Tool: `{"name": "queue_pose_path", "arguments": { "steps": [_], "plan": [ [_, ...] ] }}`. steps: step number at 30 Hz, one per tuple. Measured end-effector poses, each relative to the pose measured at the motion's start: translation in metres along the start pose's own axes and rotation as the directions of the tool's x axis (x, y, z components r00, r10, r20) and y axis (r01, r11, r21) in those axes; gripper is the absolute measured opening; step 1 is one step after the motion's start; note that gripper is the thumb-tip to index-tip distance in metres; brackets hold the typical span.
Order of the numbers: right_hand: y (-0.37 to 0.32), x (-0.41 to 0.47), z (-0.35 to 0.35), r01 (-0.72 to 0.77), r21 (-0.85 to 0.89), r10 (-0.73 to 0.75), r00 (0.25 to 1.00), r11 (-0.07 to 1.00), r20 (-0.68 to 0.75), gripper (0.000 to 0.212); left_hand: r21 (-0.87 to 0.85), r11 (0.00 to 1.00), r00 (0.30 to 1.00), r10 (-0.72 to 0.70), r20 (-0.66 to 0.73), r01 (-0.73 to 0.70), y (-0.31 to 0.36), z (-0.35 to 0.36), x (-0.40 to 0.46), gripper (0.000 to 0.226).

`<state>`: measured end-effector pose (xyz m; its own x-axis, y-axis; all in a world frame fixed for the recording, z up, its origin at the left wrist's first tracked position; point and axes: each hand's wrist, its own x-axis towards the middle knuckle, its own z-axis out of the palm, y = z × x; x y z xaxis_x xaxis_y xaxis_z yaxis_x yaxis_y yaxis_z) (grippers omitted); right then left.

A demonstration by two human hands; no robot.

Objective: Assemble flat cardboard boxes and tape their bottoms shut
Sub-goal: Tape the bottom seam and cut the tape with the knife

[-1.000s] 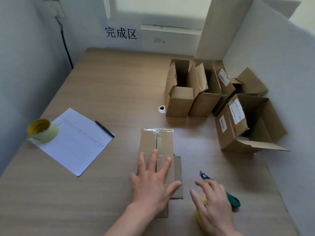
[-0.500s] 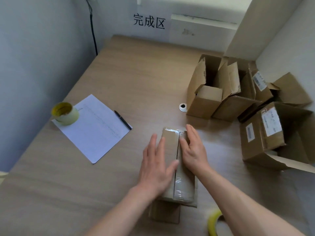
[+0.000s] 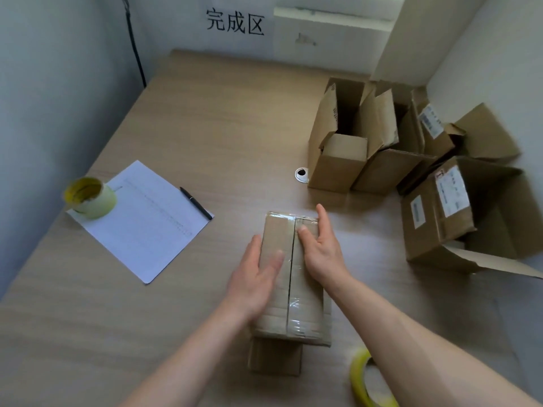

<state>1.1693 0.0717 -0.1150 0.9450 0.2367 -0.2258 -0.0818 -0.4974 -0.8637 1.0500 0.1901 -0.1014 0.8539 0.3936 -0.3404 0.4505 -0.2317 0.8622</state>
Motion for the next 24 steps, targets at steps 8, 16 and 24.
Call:
{"name": "queue_pose_path", "arguments": {
  "steps": [8,16,24],
  "plan": [
    [-0.005,-0.026,-0.007,-0.131,0.171,0.148,0.984,0.976,-0.094,0.066,-0.185,0.97,0.91,0.072,-0.408,-0.16,-0.028,0.034,-0.061,0.052],
    [0.034,-0.111,0.019,-0.15,0.256,0.199,0.964,0.955,-0.178,0.036,-0.087,0.991,0.952,0.069,-0.299,-0.099,-0.024,0.023,-0.06,0.046],
    [-0.033,-0.095,-0.025,0.106,0.461,-0.069,0.993,0.881,-0.097,0.03,-0.348,0.921,0.984,0.152,-0.091,-0.174,0.034,-0.05,-0.041,0.055]
  ]
}}
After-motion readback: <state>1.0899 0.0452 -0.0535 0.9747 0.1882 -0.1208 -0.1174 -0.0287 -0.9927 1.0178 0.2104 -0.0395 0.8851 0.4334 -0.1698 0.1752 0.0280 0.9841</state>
